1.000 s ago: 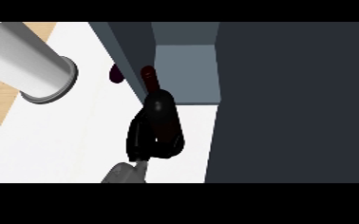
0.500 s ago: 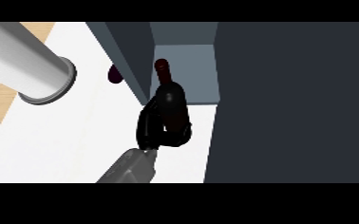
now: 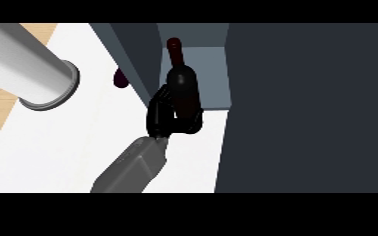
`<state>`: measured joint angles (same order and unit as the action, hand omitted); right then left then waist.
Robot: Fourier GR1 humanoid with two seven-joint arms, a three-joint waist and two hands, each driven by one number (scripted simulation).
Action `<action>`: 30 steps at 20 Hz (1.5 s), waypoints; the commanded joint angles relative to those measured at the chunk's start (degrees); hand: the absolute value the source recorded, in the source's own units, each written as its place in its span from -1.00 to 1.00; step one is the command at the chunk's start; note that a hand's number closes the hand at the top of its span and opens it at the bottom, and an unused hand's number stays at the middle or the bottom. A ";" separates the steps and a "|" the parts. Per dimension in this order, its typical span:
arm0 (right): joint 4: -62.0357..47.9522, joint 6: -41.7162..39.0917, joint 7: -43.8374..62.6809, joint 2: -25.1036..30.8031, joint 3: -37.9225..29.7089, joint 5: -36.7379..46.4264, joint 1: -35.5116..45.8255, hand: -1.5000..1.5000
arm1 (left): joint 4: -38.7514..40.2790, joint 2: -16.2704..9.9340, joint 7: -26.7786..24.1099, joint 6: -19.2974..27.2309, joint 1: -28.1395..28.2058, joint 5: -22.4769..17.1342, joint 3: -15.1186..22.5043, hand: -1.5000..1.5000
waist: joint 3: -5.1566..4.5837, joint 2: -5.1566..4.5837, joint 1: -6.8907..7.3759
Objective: Pick up the wine, place it into the cabinet and close the cabinet
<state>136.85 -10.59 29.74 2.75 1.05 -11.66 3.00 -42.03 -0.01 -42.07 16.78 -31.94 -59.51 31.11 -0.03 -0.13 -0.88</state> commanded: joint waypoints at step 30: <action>-1.51 -0.73 -3.29 -1.13 1.92 -0.67 0.06 -1.00 | 28.90 0.01 7.24 -0.49 -28.91 -9.03 -7.12 1.00 | -0.04 -1.18 -3.74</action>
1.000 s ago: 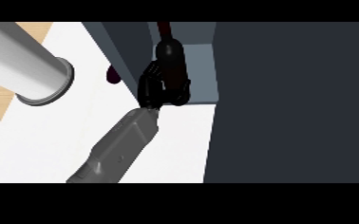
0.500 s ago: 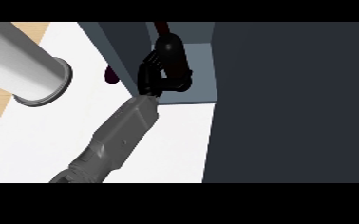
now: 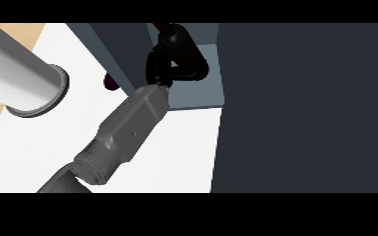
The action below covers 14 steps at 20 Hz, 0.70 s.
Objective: Pick up the wine, place it into the cabinet and close the cabinet
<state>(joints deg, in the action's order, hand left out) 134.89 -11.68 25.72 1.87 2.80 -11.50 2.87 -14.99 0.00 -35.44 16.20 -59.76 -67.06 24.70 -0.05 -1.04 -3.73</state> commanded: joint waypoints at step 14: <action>-3.91 -0.33 -1.27 -0.45 1.00 -0.39 4.35 -1.00 | -3.81 -0.01 -1.59 2.98 3.63 -6.74 7.06 1.00 | -0.01 -0.40 -2.56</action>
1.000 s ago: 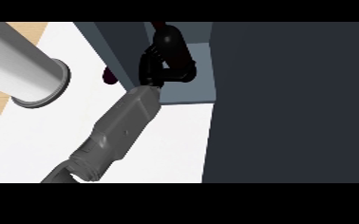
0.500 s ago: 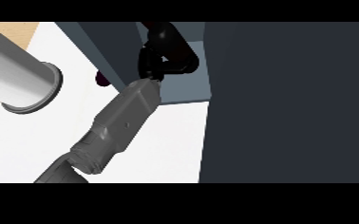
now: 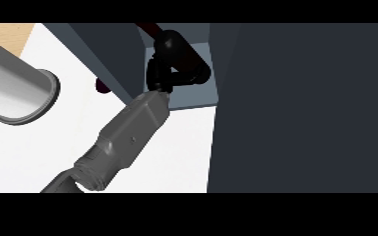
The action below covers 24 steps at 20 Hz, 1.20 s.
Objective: Pick up the wine, place it into the cabinet and close the cabinet
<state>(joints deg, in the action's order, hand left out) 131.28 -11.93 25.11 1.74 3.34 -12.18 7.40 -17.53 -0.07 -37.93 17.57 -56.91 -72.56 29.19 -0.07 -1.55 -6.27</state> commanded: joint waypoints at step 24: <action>0.14 -0.15 -0.03 0.41 -0.60 -0.86 0.21 -1.00 | -3.56 0.06 -5.88 8.68 -1.57 -16.09 9.40 -1.00 | 0.01 -0.34 -1.50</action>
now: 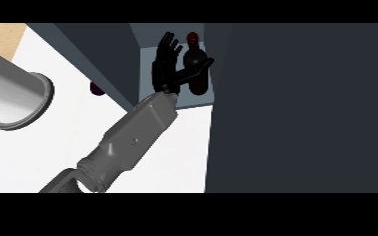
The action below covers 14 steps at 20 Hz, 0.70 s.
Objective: Pick up the wine, place it into the cabinet and close the cabinet
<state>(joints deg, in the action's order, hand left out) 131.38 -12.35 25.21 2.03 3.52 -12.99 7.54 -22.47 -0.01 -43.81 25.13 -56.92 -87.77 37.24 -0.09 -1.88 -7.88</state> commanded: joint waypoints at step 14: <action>-2.44 -0.95 -3.55 -0.71 1.14 1.99 -1.19 -1.00 | -0.14 0.01 -2.63 6.84 -3.77 0.88 9.31 -1.00 | 0.06 0.28 1.55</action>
<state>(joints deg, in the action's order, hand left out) 130.84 -13.20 23.23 1.63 4.74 -11.93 5.42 -20.38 0.00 -45.36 29.45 -60.37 -86.11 45.41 -0.02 -1.70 -6.87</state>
